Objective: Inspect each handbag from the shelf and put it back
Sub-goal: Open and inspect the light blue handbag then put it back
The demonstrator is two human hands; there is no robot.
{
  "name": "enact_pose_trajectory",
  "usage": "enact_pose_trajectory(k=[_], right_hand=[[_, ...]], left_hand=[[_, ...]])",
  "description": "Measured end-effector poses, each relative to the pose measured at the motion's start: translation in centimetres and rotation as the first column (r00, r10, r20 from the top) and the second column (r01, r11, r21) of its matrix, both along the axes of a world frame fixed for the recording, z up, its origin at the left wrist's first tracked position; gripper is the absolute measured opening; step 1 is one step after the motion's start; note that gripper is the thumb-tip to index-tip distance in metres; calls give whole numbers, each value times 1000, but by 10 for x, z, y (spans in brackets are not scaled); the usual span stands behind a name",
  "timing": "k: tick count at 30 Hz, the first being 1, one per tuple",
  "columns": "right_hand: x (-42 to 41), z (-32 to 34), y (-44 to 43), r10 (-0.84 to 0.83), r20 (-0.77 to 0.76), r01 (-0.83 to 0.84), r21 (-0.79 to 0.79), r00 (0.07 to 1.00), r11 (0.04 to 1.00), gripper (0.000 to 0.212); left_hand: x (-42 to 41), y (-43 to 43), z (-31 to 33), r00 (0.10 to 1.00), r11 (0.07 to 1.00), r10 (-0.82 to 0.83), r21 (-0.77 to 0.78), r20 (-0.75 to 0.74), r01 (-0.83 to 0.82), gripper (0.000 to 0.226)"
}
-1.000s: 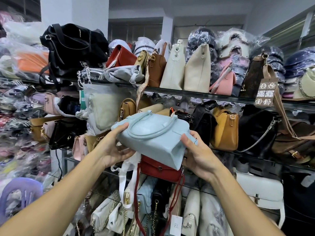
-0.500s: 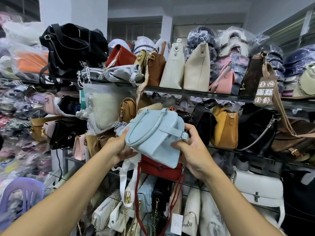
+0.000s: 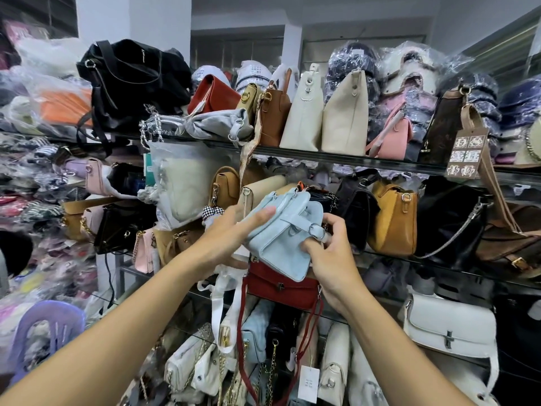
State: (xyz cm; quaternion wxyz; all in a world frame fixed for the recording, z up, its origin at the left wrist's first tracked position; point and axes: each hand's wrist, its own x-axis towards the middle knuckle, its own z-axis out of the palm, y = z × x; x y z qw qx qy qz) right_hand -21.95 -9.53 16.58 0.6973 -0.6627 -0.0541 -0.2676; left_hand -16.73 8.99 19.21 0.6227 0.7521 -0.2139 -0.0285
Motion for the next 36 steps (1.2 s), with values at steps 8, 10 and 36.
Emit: enact_pose_trajectory(k=[8,10,36], right_hand=[[-6,-1,-8,131,40,-118,-235,991,965,49],[-6,-3,-11,141,25,-130,-263,990,956,51],[-3,6,-18,201,-153,-232,-226,968,946,39]], left_hand=[[8,4,-11,955,963,-268,5,-126,271,89],[11,2,-17,961,968,-252,-42,-116,249,85],[11,0,-30,876,927,-361,-226,-321,299,75]])
